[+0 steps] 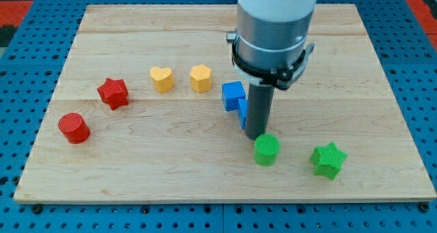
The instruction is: Slide the green circle to the left of the green star
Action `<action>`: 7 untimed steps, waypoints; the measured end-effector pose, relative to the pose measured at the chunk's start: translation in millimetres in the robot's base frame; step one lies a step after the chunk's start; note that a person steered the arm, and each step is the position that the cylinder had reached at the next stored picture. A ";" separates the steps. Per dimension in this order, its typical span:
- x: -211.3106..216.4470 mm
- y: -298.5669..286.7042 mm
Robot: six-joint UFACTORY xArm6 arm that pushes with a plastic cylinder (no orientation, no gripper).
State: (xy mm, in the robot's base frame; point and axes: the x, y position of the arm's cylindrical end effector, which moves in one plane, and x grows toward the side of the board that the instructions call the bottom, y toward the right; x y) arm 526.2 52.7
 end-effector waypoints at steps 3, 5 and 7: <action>27.1 -48.2; 82.8 -13.1; 50.0 -0.3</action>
State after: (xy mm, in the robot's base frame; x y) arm 576.2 52.4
